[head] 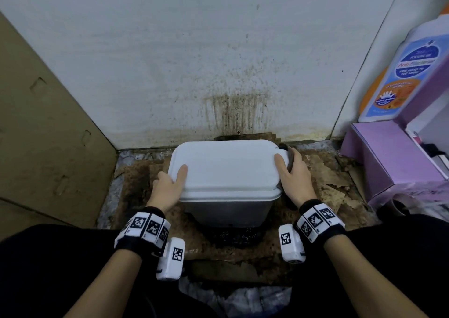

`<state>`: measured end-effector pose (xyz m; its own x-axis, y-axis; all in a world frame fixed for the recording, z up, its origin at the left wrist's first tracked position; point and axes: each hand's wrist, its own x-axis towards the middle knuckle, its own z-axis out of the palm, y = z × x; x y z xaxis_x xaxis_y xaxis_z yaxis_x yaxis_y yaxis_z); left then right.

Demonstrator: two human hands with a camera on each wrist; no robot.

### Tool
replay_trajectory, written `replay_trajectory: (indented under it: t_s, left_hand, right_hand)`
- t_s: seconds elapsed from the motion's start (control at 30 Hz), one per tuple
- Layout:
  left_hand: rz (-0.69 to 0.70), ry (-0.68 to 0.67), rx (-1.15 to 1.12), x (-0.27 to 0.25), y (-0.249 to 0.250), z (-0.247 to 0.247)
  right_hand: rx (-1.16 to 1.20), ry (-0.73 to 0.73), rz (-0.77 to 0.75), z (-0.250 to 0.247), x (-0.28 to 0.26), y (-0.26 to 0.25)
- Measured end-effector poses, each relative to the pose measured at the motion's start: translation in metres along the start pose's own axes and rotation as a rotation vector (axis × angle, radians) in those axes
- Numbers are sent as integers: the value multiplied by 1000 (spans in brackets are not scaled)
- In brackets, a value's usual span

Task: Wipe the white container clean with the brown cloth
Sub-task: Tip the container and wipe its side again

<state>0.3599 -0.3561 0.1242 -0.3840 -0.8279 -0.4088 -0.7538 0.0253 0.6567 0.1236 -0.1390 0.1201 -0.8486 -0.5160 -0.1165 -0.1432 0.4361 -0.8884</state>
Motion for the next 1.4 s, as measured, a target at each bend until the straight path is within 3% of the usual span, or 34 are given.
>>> replay_trajectory:
  t_s: [0.43,0.6,0.9,1.0,1.17,1.4]
  left_hand:
    - [247,15,-53,28,15,-20]
    - [226,41,-113,34,20,-17]
    - [129,118,-84,29,16,-1]
    - [93,173,-70,18,18,8]
    - [-25,180,-184,-14,19,28]
    - [33,-30,-498,-48,31,48]
  right_hand:
    - [197,238,133,30,-65,-17]
    - [244,303,149,47,-75,-8]
    - [272,386,171,25,-40,1]
    - [239,316,124,13,-25,-1]
    - [160,113,-80,5,4,-9]
    - [-90,-255,-217,1,30,-16]
